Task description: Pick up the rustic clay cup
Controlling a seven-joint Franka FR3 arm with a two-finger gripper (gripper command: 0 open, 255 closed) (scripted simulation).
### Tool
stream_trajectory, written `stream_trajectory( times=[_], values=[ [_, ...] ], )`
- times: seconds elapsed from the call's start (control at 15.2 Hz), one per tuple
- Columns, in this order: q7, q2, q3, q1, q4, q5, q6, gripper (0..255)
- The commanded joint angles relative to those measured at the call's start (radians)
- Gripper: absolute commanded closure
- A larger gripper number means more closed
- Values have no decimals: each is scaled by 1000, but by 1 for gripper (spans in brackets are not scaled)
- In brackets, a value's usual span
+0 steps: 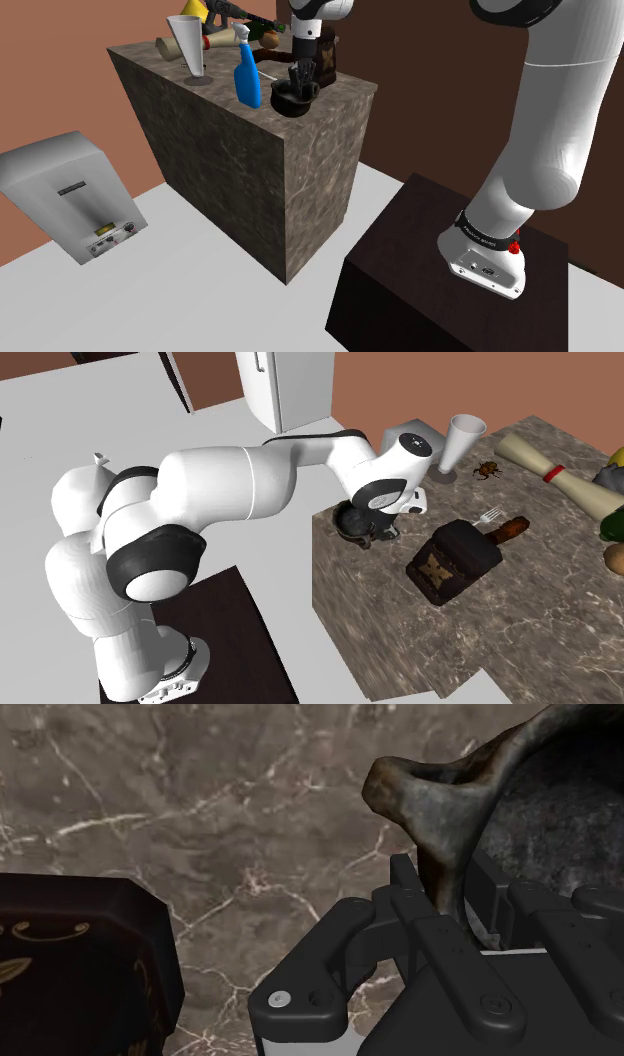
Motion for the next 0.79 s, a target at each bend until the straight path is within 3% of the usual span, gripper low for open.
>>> stream_trajectory(
  times=[0.0, 0.33, 0.73],
  values=[
    [0, 1, 0, 0, -1, 0, 0, 255],
    [0, 3, 0, 0, 1, 0, 0, 255],
    [9, -11, -1, -1, 62, -5, -74, 255]
  ],
)
